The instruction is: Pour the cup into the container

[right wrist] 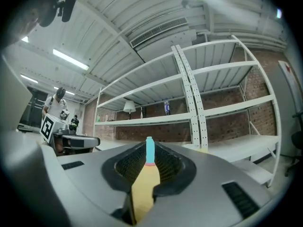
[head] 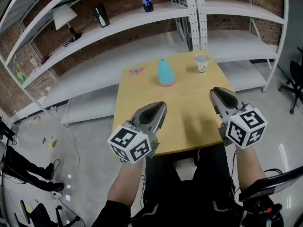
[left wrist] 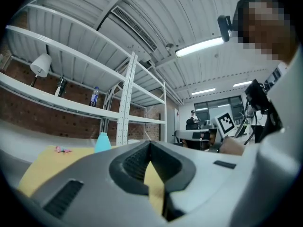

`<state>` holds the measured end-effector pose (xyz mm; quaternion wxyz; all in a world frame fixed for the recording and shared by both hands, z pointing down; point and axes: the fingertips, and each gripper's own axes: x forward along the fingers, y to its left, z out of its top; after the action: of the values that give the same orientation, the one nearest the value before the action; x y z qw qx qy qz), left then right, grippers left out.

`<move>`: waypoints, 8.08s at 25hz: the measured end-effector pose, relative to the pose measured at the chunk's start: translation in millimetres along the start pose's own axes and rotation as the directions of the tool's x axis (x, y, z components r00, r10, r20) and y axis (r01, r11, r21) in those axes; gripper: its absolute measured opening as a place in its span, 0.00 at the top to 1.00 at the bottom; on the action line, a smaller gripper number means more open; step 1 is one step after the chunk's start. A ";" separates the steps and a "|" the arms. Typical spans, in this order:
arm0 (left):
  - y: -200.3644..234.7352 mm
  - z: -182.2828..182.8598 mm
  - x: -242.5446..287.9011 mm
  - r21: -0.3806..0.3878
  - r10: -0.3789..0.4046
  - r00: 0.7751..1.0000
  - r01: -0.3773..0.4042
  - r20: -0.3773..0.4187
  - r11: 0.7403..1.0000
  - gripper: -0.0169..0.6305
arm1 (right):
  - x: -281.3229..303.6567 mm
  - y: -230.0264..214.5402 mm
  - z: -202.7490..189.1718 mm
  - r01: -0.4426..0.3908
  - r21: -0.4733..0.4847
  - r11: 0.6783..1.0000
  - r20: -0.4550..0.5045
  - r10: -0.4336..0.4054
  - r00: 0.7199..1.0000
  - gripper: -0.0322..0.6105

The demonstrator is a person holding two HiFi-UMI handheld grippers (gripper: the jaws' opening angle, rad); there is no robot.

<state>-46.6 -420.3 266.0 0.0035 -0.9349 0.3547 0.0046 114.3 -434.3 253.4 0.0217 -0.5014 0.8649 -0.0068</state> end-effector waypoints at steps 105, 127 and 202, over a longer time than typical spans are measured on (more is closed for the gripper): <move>73.4 -81.4 102.4 -0.005 -0.347 0.926 0.350 -0.150 0.937 0.98 | 273.1 -32.9 -13.1 -0.160 -0.794 0.586 -0.348 -0.224 0.911 0.47; 72.1 -82.1 102.0 -0.006 -0.369 0.917 0.373 -0.150 0.928 0.98 | 285.4 -26.5 -12.3 -0.188 -0.894 0.407 -0.324 -0.296 0.899 0.47; 70.8 -81.2 100.6 -0.004 -0.381 0.913 0.385 -0.149 0.923 0.98 | 273.7 -40.0 -28.8 -0.172 -0.639 0.750 -0.407 -0.139 0.903 0.47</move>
<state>-17.8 -540.9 345.8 -0.0101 -0.9839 0.1642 -0.0696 11.9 -691.9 275.1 -0.3480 -0.4542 0.7980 0.1895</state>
